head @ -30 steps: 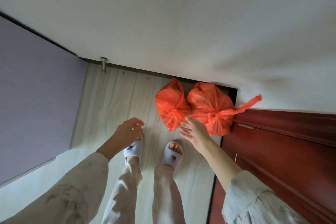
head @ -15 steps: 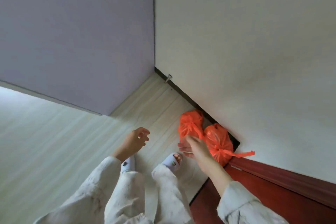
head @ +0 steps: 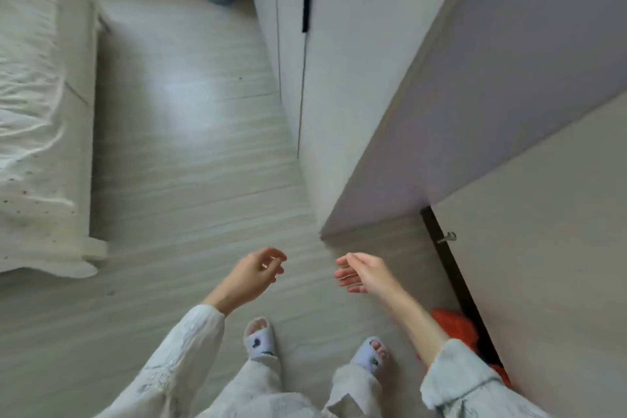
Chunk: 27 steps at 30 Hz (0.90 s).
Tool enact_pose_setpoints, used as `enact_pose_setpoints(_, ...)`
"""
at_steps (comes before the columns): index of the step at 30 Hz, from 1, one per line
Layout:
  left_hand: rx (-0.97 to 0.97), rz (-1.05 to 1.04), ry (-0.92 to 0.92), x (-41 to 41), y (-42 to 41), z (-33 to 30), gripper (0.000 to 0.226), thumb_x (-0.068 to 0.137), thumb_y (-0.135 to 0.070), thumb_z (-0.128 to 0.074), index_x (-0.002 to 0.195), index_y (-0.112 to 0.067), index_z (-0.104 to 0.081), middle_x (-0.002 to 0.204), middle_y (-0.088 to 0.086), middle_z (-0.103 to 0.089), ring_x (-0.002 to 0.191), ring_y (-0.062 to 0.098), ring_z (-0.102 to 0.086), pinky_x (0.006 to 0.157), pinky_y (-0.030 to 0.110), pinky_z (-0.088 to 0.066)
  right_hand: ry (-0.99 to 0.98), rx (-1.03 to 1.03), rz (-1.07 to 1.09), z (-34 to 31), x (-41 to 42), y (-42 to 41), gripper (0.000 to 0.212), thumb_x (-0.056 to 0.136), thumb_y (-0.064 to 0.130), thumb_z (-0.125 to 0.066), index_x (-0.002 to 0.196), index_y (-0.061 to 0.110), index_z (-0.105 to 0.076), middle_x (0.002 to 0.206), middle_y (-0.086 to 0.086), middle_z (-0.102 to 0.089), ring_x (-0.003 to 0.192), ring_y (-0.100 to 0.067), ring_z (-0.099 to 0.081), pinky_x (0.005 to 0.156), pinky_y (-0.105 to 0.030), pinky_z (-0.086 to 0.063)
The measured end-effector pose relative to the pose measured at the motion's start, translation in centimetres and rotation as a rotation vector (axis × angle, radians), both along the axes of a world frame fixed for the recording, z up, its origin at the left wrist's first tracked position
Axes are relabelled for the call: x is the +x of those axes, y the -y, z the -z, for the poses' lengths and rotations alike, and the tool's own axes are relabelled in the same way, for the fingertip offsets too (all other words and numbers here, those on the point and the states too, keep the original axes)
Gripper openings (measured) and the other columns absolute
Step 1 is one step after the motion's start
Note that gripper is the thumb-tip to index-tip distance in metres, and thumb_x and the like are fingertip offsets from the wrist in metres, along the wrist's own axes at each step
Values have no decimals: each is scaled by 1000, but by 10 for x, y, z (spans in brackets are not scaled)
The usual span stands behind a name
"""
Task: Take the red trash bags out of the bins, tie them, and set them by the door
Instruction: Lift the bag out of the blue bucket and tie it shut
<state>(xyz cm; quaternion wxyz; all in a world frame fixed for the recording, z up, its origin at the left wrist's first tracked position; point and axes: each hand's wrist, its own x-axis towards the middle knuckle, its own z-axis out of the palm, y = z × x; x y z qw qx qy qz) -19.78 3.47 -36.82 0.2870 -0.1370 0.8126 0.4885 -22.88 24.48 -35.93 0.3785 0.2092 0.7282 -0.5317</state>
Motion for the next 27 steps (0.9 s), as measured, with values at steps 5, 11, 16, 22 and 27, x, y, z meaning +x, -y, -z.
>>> enact_pose_setpoints(5, -1, -257, -73, -31, 116, -25, 20, 93, -11, -42, 103, -9, -60, 86, 5, -64, 70, 18, -59, 59, 18, -43, -65, -104, -141, -26, -59, 130, 24, 99, 20, -34, 95, 11, -56, 73, -1, -62, 53, -5, -60, 57, -18, -43)
enact_pose_setpoints(11, 10, -353, -118, -90, 206, -41, 20, 93, -11, -41, 104, -9, -59, 90, 6, -64, 74, 21, -60, 65, 24, -44, -136, -159, -208, -42, -141, 227, 26, 100, 20, -34, 97, 8, -57, 77, -3, -63, 66, -15, -59, 63, -23, -45)
enact_pose_setpoints(16, 24, -430, -137, -175, 270, -42, 18, 94, -10, -40, 97, -15, -57, 89, 5, -64, 72, 17, -60, 64, 25, -43, -182, -176, -206, -38, -244, 290, 28, 99, 21, -35, 97, 7, -59, 79, -4, -65, 69, -16, -61, 65, -23, -47)
enact_pose_setpoints(22, -3, -506, -141, -304, 353, -56, 18, 94, -11, -40, 99, -14, -57, 91, 6, -65, 76, 20, -60, 66, 25, -44, -214, -230, -223, -52, -395, 382, 28, 99, 20, -35, 97, 7, -59, 79, -5, -65, 69, -16, -61, 65, -24, -47)
enact_pose_setpoints(27, 23, -537, -185, -415, 418, -76, 18, 95, -14, -40, 98, -17, -58, 90, 3, -65, 76, 18, -61, 68, 25, -45, -261, -223, -264, -73, -508, 445, 29, 99, 22, -36, 95, 8, -62, 80, -4, -67, 71, -16, -63, 68, -26, -49)
